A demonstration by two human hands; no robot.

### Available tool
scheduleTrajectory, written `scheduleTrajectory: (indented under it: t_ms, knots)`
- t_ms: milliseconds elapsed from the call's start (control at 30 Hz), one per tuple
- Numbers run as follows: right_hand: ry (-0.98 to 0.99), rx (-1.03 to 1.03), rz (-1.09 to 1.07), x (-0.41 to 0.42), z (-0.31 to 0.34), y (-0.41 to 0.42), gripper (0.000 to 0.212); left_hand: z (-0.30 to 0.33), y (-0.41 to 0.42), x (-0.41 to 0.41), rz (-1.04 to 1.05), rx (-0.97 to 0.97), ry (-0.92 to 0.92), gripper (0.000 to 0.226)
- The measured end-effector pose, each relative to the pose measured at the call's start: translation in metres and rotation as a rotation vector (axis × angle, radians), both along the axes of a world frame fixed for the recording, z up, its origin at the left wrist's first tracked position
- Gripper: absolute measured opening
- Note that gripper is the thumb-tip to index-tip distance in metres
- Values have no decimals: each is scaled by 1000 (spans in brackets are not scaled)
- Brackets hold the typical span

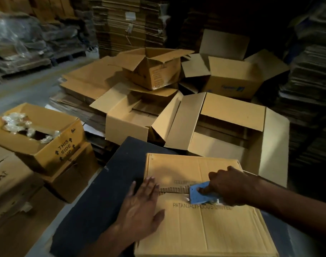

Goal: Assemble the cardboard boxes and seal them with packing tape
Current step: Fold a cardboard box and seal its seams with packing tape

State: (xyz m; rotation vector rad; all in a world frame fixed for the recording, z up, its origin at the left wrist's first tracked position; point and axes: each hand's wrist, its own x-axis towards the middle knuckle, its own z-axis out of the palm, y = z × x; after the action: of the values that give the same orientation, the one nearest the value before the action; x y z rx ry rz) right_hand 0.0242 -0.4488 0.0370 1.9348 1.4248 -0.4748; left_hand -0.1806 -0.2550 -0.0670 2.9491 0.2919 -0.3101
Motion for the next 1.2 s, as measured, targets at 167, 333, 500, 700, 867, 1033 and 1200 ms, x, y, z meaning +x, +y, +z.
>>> scheduleTrajectory:
  t_ms: [167, 333, 500, 700, 867, 1033, 1200]
  knots:
    - [-23, 36, 22, -12, -1, -5, 78, -11, -49, 19, -75, -59, -88, 91]
    - [31, 92, 55, -16, 5, 6, 70, -22, -14, 13, -110, -40, -58, 95]
    - [104, 171, 57, -57, 4, 46, 47, -5, 53, -8, -195, 57, 51, 90]
    - [76, 141, 97, -57, 10, 50, 42, -9, 63, -6, -172, 5, 66, 91]
    - [58, 76, 90, -39, 13, 6, 56, -12, 62, -8, -177, 8, 35, 90]
    - [94, 98, -12, -25, 6, -33, 60, -15, 61, -5, -174, 8, 21, 94]
    - [109, 204, 15, -27, -4, -34, 46, 8, 14, 14, -123, 140, -86, 100]
